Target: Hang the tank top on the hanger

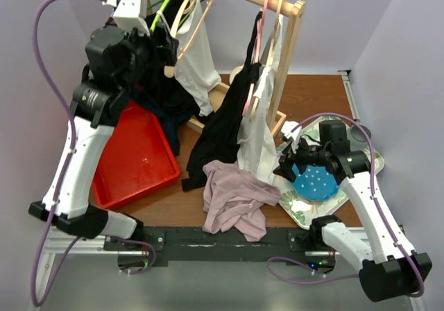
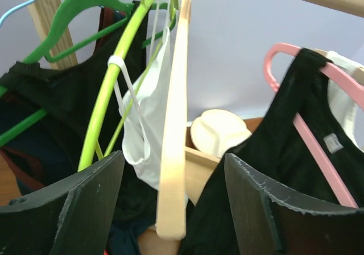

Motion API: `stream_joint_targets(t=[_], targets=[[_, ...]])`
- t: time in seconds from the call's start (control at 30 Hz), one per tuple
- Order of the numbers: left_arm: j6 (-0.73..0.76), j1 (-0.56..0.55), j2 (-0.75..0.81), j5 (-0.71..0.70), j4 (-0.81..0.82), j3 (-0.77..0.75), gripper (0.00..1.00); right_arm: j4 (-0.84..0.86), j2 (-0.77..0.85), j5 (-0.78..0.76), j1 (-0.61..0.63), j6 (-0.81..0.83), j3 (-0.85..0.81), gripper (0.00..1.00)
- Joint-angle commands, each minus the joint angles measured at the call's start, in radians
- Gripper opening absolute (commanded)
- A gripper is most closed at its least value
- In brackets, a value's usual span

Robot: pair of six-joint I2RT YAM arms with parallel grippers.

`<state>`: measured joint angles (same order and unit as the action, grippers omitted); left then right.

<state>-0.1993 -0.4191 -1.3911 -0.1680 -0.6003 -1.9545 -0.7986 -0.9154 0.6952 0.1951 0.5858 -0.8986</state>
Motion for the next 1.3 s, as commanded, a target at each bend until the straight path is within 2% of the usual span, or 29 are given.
stream_joint_targets(t=[0.0, 0.17, 0.27, 0.5, 0.6, 0.63, 0.7, 0.73, 1.0, 1.27], targets=[[-0.052, 0.091, -0.100, 0.204, 0.000, -0.092, 0.73, 0.027, 0.019, 0.050, -0.005, -0.017, 0.001, 0.80], [-0.117, 0.134, -0.146, 0.338, 0.034, -0.081, 0.65, 0.025, 0.027, 0.052, -0.006, -0.018, 0.004, 0.80], [-0.129, 0.138, -0.167, 0.392, 0.056, -0.080, 0.63, 0.029, 0.024, 0.055, -0.008, -0.018, 0.004, 0.81], [-0.059, 0.138, -0.247, 0.355, 0.065, -0.124, 0.51, 0.024, 0.026, 0.061, -0.013, -0.018, 0.003, 0.81], [-0.028, 0.137, -0.279, 0.331, 0.062, -0.158, 0.37, 0.021, 0.026, 0.067, -0.013, -0.015, 0.003, 0.81], [-0.022, 0.137, -0.286, 0.328, 0.062, -0.170, 0.22, 0.021, 0.026, 0.069, -0.014, -0.014, 0.003, 0.81], [-0.015, 0.137, -0.299, 0.334, 0.068, -0.176, 0.10, 0.019, 0.026, 0.069, -0.016, -0.015, 0.003, 0.81], [-0.014, 0.137, -0.299, 0.337, 0.073, -0.179, 0.00, 0.019, 0.027, 0.069, -0.016, -0.015, 0.003, 0.81], [-0.054, 0.137, -0.284, 0.403, 0.165, -0.192, 0.00, 0.018, 0.024, 0.073, -0.022, -0.012, 0.003, 0.81], [-0.178, 0.135, -0.353, 0.502, 0.238, -0.201, 0.00, 0.015, 0.027, 0.075, -0.028, -0.009, 0.003, 0.81]])
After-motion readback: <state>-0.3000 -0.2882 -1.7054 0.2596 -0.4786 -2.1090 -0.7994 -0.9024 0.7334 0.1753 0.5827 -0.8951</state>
